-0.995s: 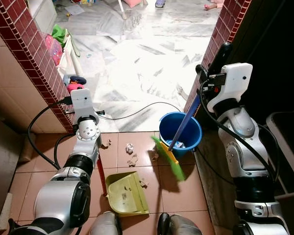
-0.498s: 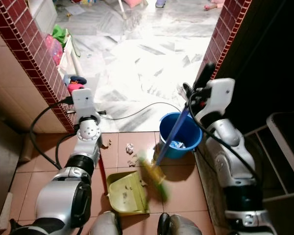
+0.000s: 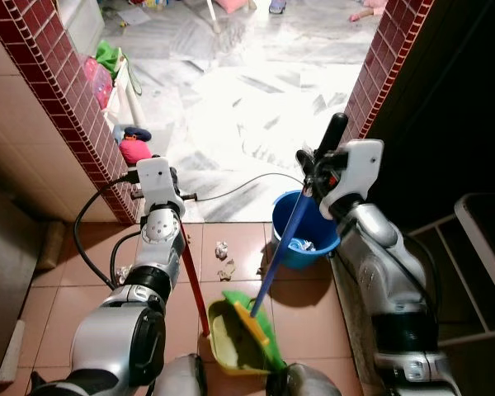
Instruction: Sweep floor
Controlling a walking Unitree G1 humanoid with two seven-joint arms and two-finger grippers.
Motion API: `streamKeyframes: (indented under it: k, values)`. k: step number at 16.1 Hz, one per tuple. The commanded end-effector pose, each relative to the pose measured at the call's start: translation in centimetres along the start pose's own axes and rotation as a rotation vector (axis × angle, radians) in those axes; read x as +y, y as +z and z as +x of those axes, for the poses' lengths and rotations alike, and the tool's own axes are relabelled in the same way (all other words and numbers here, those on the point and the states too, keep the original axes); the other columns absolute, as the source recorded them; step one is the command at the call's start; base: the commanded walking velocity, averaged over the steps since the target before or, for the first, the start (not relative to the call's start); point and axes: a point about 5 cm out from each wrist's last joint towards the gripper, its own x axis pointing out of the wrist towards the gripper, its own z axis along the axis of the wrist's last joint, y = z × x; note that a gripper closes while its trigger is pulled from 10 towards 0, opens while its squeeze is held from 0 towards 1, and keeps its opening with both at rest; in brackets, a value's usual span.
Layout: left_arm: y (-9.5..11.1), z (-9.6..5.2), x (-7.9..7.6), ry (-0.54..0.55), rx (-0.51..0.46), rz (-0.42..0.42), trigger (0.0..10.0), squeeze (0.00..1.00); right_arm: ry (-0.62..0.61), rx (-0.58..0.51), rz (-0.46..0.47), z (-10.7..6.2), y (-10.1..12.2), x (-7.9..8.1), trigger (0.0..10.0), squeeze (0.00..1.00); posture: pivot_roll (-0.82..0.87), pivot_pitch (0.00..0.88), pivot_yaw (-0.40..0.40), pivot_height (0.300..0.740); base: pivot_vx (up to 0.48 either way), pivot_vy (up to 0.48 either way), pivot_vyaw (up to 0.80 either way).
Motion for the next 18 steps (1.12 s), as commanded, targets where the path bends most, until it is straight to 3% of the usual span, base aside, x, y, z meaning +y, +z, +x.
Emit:
streamKeyframes:
  k: [1, 5, 8, 10, 13, 15, 18]
  values:
    - [-0.9, -0.2, -0.1, -0.001, 0.055, -0.053, 10.0, 0.0, 0.088, -0.133, 0.142, 1.0, 4.3, 1.8, 10.0, 0.0, -0.15, 0.085, 0.004, 0.74, 0.0, 0.0, 0.0]
    - [-1.0, -0.2, 0.2, 0.011, 0.064, -0.074, 10.0, 0.0, 0.12, -0.195, 0.101, 1.5, 6.6, 1.8, 10.0, 0.0, -0.15, 0.081, 0.002, 0.74, 0.0, 0.0, 0.0]
    - [-0.7, -0.1, 0.3, 0.008, 0.058, -0.097, 10.0, 0.0, 0.088, -0.31, -0.15, 1.2, 8.7, 1.0, 10.0, 0.0, -0.15, 0.08, 0.007, 0.74, 0.0, 0.0, 0.0]
    - [-0.5, 0.1, 0.4, 0.003, 0.052, -0.104, 10.0, 0.0, 0.069, -0.348, -0.192, 1.0, 9.5, 0.6, 10.0, 0.0, -0.15, 0.078, 0.007, 0.74, 0.0, 0.0, 0.0]
    - [0.1, 0.3, 0.7, -0.002, 0.023, -0.106, 10.0, 0.0, 0.059, -0.383, -0.289, 0.8, 9.7, 0.4, 10.0, 0.0, -0.14, 0.071, 0.001, 0.74, 0.0, 0.0, 0.0]
    - [0.2, 0.3, 1.0, 0.001, 0.008, -0.084, 10.0, 0.0, 0.056, -0.41, -0.306, 0.7, 10.0, 0.6, 10.0, 0.0, -0.14, 0.068, 0.002, 0.74, 0.0, 0.0, 0.0]
    - [1.5, 0.7, 2.3, 0.035, -0.063, -0.069, 10.0, 0.0, 0.061, -0.359, -0.317, 0.4, 8.9, 0.4, 10.0, 0.0, -0.14, 0.064, 0.0, 0.74, 0.0, 0.0, 0.0]
